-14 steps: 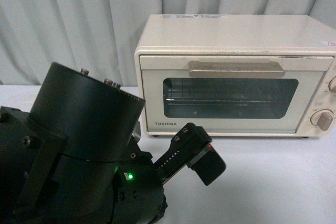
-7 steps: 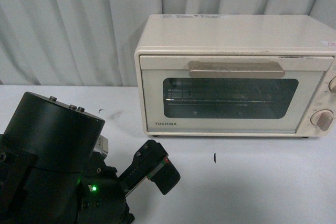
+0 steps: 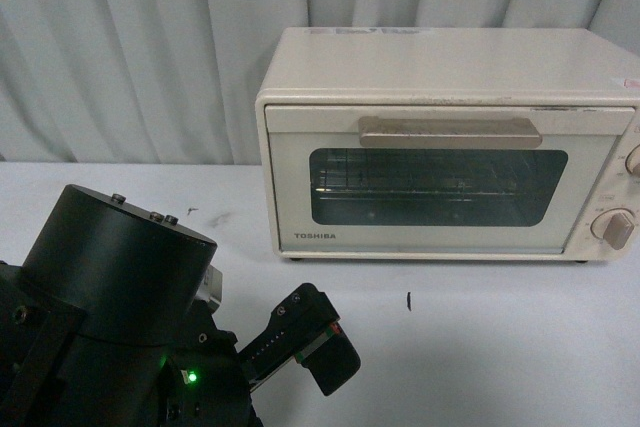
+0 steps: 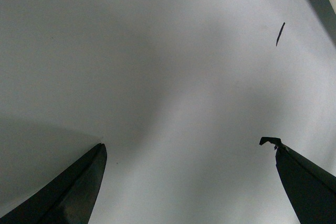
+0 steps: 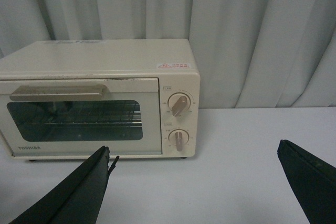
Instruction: Open oven
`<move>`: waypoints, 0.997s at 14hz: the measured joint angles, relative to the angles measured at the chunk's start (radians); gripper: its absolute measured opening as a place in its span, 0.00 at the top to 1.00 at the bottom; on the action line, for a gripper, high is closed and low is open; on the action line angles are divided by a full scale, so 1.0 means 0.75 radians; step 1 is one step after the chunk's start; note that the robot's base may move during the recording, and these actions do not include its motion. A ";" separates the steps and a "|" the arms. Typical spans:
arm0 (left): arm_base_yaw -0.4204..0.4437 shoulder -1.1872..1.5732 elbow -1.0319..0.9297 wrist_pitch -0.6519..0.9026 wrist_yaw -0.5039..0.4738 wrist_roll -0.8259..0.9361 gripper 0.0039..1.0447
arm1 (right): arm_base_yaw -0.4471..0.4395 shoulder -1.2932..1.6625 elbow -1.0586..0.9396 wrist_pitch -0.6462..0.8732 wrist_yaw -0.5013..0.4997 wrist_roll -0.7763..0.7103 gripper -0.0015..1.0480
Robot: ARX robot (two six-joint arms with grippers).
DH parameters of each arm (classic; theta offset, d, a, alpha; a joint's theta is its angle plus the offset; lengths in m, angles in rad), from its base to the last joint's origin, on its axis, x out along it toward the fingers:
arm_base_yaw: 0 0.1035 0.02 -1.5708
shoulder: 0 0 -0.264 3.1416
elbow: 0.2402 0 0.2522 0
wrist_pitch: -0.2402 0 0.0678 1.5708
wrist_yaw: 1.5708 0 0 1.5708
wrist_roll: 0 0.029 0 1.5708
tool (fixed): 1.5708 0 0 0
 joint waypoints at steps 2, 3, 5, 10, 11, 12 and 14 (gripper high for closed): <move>0.000 0.000 0.000 -0.002 0.001 0.014 0.06 | 0.000 0.000 0.000 -0.001 0.000 0.000 0.06; 0.000 0.000 0.000 -0.002 0.000 0.017 0.06 | 0.000 0.000 0.000 -0.001 0.000 0.000 0.06; 0.000 0.000 0.000 -0.002 0.001 0.017 0.06 | 0.000 0.000 0.000 -0.001 0.000 0.000 0.06; 0.000 0.000 0.000 -0.002 0.000 0.018 0.06 | 0.000 0.000 0.000 -0.001 0.000 0.000 0.06; 0.000 0.000 0.001 -0.002 0.000 0.018 0.06 | 0.001 0.001 0.000 -0.006 0.004 -0.001 0.06; 0.000 0.000 0.001 -0.003 0.000 0.018 0.06 | 0.067 0.063 0.048 -0.159 0.158 -0.009 0.06; 0.000 0.000 0.001 -0.003 -0.001 0.018 0.06 | 0.096 0.298 0.106 -0.051 0.306 -0.053 0.06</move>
